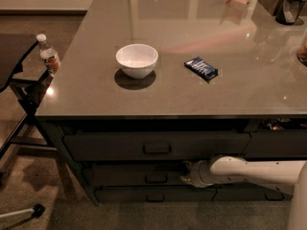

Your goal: Open middle drawer

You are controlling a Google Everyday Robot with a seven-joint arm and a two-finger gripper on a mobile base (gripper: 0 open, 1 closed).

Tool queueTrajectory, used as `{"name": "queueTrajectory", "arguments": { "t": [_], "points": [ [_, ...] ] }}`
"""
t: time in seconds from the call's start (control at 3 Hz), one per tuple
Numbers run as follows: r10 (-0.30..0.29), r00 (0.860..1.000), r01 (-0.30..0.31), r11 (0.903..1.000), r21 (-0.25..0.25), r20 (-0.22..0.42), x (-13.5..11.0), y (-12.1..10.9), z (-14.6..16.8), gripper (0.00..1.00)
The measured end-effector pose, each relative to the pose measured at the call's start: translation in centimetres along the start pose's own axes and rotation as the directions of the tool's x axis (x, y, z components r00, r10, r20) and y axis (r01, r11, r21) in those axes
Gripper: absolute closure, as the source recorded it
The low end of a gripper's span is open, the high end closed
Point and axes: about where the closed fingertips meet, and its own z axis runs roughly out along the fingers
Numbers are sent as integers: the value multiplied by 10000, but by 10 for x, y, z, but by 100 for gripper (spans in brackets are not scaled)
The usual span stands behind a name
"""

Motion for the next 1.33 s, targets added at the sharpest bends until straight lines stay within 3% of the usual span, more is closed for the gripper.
{"name": "queueTrajectory", "arguments": {
  "t": [0.33, 0.67, 1.33],
  "points": [
    [4, 10000, -4, 10000, 2, 1, 0, -3, -1, 100],
    [730, 9972, -735, 9965, 393, 140, -3, -2, -18, 100],
    [995, 9949, -1002, 9935, 541, 145, -3, -6, -28, 100]
  ]
}}
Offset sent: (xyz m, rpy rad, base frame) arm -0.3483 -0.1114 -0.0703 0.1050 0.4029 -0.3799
